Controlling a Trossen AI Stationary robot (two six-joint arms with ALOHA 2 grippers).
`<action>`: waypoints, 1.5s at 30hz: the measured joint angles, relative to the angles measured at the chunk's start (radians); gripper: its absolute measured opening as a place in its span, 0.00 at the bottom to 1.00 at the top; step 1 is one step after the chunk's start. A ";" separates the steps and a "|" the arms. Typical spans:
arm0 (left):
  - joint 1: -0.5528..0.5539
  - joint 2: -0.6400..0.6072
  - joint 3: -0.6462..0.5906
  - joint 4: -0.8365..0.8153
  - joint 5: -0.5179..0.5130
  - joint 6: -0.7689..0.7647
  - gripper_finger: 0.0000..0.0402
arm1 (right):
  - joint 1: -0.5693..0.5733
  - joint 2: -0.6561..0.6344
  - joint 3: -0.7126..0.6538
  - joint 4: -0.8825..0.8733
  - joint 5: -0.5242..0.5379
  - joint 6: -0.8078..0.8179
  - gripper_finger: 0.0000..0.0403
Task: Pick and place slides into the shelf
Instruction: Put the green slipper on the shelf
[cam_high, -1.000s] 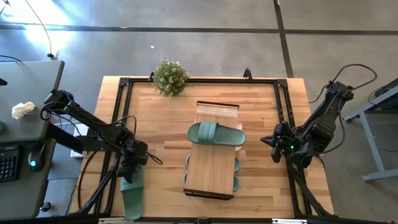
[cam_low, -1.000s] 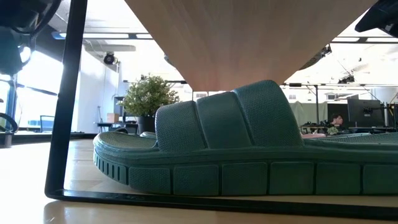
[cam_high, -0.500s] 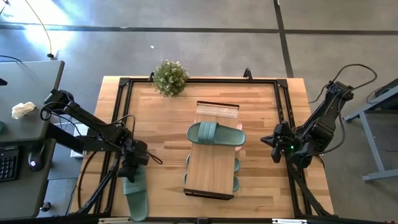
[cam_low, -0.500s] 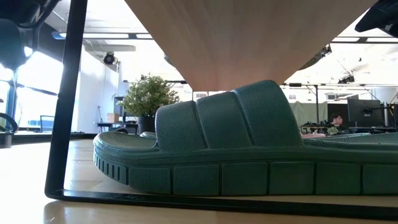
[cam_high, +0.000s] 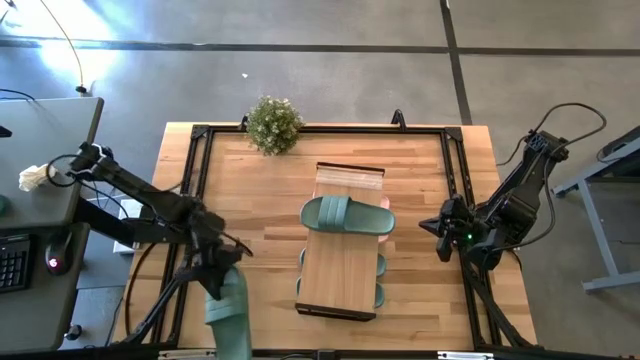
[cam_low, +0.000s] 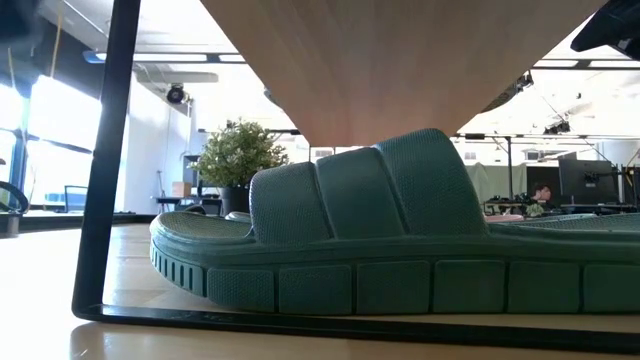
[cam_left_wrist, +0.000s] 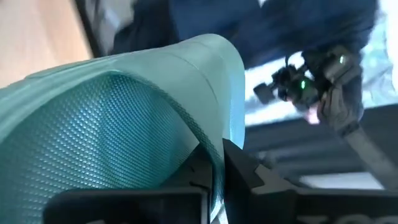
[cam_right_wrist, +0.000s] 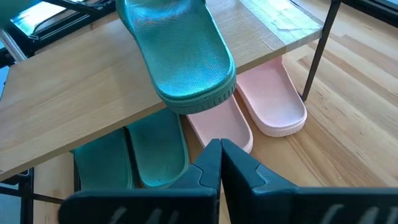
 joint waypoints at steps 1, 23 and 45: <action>0.000 -0.014 0.024 -0.001 -0.026 0.000 0.01 | 0.000 0.000 0.000 0.000 0.000 0.000 0.00; 0.001 0.041 0.348 -0.011 -0.986 -0.312 0.01 | 0.000 -0.003 0.000 0.070 0.000 0.077 0.00; 0.099 0.314 0.348 0.082 -0.921 -0.607 0.00 | 0.000 -0.002 0.000 0.120 -0.067 0.092 0.00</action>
